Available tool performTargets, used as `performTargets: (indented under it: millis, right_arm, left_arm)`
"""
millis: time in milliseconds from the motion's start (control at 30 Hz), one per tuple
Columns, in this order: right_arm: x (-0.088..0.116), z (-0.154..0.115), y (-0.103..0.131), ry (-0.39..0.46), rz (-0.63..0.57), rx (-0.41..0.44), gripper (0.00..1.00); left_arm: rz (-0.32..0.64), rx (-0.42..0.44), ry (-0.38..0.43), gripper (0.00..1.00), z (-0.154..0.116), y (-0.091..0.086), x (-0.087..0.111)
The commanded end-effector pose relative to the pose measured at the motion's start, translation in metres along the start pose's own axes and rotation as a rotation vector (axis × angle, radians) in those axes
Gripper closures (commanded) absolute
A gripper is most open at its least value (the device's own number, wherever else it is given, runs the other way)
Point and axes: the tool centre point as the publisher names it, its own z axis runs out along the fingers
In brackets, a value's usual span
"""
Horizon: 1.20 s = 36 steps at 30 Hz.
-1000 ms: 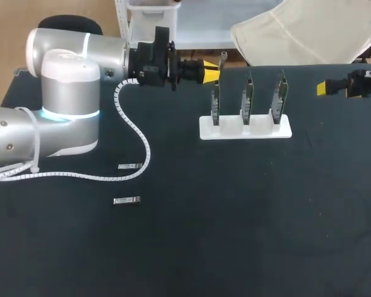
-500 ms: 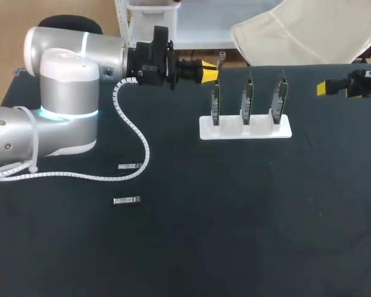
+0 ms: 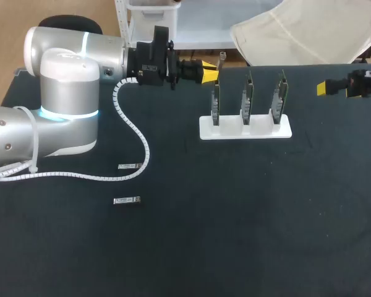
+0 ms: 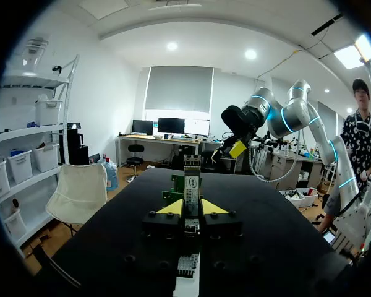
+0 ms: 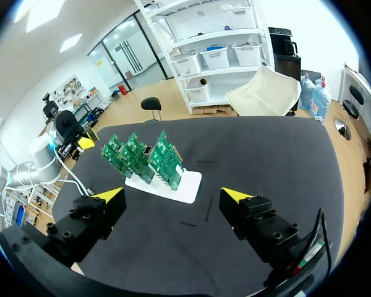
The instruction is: Pick up the optical module with the left hand, and insert it into the network port with the right hand.
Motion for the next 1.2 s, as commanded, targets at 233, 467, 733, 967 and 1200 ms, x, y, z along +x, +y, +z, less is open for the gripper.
performTargets:
  millis: [233, 467, 733, 967, 1200]
  right_arm:
    - [-0.033, 0.003, 0.000, 0.006, -0.231, -0.150, 0.00]
    - [-0.056, 0.020, 0.027, 0.007, -0.338, -0.252, 0.00]
    - [-0.068, 0.023, 0.047, -0.001, -0.401, -0.319, 0.00]
    - [-0.070, 0.023, 0.049, -0.028, -0.400, -0.283, 0.00]
    - [-0.070, 0.023, 0.049, -0.028, -0.400, -0.283, 0.00]
  left_arm:
    - [0.001, -0.002, 0.000, 1.00, 0.000, -0.001, 0.000]
    - [0.001, -0.002, 0.000, 1.00, 0.000, -0.001, 0.000]
    - [0.001, -0.002, 0.000, 1.00, 0.000, -0.001, 0.000]
    - [0.001, -0.002, 0.000, 1.00, 0.000, -0.001, 0.000]
    - [0.001, -0.002, 0.000, 1.00, 0.000, -0.001, 0.000]
